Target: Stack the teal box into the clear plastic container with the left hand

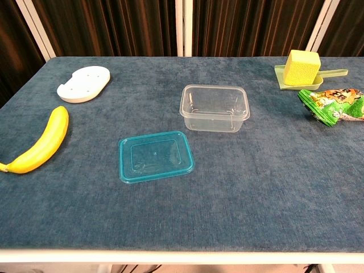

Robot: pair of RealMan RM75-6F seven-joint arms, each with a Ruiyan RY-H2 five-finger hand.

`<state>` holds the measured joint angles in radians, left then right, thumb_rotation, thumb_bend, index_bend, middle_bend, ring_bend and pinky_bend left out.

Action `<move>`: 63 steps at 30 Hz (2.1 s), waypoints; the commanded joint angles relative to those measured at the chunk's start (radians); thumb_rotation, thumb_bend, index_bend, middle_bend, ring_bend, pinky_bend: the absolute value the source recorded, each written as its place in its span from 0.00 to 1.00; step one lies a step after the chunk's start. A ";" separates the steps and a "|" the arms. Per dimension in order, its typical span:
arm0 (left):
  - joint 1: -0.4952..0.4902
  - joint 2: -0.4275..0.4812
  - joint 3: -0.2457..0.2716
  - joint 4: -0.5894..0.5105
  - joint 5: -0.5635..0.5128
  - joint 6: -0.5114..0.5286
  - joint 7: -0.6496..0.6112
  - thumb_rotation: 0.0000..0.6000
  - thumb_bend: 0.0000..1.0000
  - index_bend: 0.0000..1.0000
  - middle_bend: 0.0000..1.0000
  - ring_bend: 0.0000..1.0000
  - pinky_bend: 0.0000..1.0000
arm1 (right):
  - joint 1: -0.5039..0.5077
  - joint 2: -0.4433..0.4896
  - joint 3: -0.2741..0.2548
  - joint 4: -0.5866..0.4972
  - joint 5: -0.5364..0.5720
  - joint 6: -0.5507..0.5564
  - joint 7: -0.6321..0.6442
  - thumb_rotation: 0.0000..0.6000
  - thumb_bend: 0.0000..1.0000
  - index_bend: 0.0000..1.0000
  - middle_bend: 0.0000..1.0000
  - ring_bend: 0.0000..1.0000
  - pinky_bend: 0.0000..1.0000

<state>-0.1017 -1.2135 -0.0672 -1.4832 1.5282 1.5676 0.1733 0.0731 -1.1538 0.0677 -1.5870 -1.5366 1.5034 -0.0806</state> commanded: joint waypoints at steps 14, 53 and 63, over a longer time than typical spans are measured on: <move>-0.019 0.020 -0.006 -0.059 -0.045 -0.069 0.055 1.00 0.07 0.06 0.07 0.00 0.03 | 0.047 -0.007 0.006 -0.002 -0.003 -0.055 0.001 1.00 0.05 0.00 0.05 0.00 0.05; -0.009 0.000 0.019 0.021 -0.009 -0.059 -0.068 1.00 0.07 0.06 0.07 0.00 0.03 | 0.936 -0.625 0.255 0.413 0.452 -0.903 -0.382 1.00 0.03 0.00 0.00 0.00 0.00; -0.027 0.001 0.015 0.035 -0.009 -0.083 -0.078 1.00 0.07 0.06 0.07 0.00 0.03 | 1.098 -0.766 0.294 0.724 0.588 -0.974 -0.389 1.00 0.03 0.00 0.00 0.00 0.00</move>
<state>-0.1272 -1.2132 -0.0523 -1.4480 1.5178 1.4859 0.0942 1.1291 -1.8830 0.3503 -0.9220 -0.9862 0.5577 -0.4667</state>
